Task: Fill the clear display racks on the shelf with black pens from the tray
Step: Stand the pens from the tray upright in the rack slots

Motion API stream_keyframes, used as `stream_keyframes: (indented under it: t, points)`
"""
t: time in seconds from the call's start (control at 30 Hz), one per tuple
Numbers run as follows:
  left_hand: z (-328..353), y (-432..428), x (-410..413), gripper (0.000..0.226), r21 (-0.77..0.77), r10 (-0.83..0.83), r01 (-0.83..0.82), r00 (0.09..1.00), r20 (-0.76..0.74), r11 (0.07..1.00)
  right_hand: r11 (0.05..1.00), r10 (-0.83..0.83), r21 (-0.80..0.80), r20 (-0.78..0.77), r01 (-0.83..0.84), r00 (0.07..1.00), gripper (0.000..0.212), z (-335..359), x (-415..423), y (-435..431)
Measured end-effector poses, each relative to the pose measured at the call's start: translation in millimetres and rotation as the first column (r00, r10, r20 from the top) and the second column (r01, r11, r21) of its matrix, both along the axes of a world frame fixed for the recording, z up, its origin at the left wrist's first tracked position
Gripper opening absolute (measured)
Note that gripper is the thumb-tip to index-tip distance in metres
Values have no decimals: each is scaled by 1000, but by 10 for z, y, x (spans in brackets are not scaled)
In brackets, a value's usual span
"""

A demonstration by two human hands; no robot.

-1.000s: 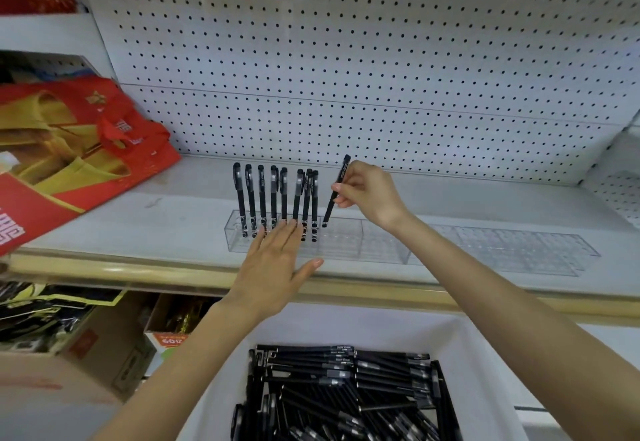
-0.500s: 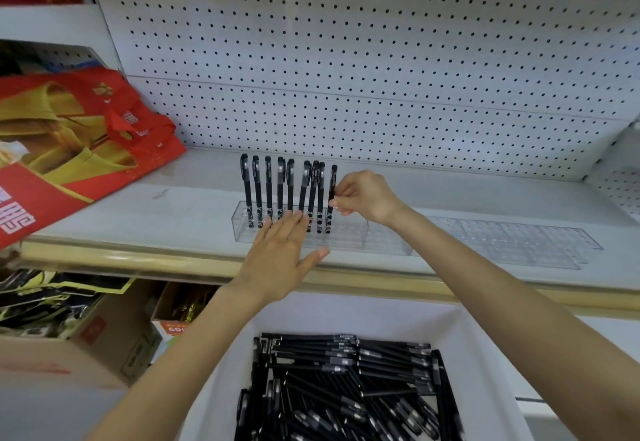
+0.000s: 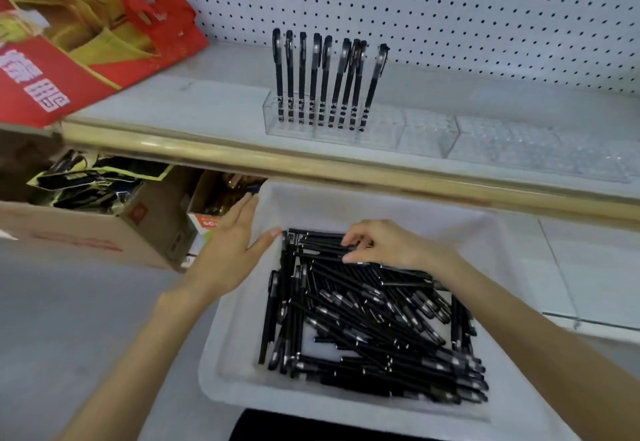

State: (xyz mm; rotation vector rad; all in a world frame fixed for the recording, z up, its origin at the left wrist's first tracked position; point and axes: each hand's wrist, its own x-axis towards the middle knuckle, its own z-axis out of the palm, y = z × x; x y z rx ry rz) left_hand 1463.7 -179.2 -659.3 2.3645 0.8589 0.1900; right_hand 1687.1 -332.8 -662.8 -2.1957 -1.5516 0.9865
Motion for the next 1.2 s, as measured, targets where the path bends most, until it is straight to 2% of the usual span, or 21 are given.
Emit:
stream_keyframes:
  t: [0.13, 0.23, 0.43, 0.57, 0.67, 0.77, 0.87, 0.97, 1.07, 1.2]
  points:
    - [-227, -228, -205, 75, -30, 18, -18, 1000, 21, 999, 993, 2, -115, -5, -3, 1000, 40, -486, -190, 13]
    - [-345, -366, -319, 78, -14, 20, -19, 998, 62, 1000, 992, -87, -98, -38, 83, 995, 41, -634, -272, 13]
    - [-450, -461, -445, 82, -10, 38, -37, 998, 57, 999, 970, -234, -78, -57, 229, 971, 28, -814, -315, -40]
    - [-444, -448, -425, 85, 20, 31, -32, 999, 29, 999, 960, -271, -104, -124, 259, 955, 27, -886, -328, -34]
    - [-442, -452, -427, 88, 8, 34, -34, 999, 17, 999, 963, -267, -78, -149, 257, 952, 19, -861, -349, -31]
    - [-419, -453, -415, 91, 2, 46, -46, 999, 0, 999, 968, -252, -28, -179, 251, 951, 14, -698, -376, -29]
    - [-356, -405, -325, 92, 118, 50, -45, 998, -37, 992, 977, -204, 15, -196, 211, 959, 16, -386, -354, -17]
    - [-212, -297, -127, 92, 188, 15, -21, 999, 33, 982, 974, -205, 38, -262, 223, 943, 15, -1, -254, -24]
    - [54, -232, 152, 84, 174, -111, 82, 981, 160, 981, 950, -251, 80, -387, 303, 887, 17, 381, -98, -73]
    - [427, -237, 586, 73, 225, -305, 265, 937, 169, 938, 863, -290, 217, -526, 456, 800, 12, 838, 103, -142]
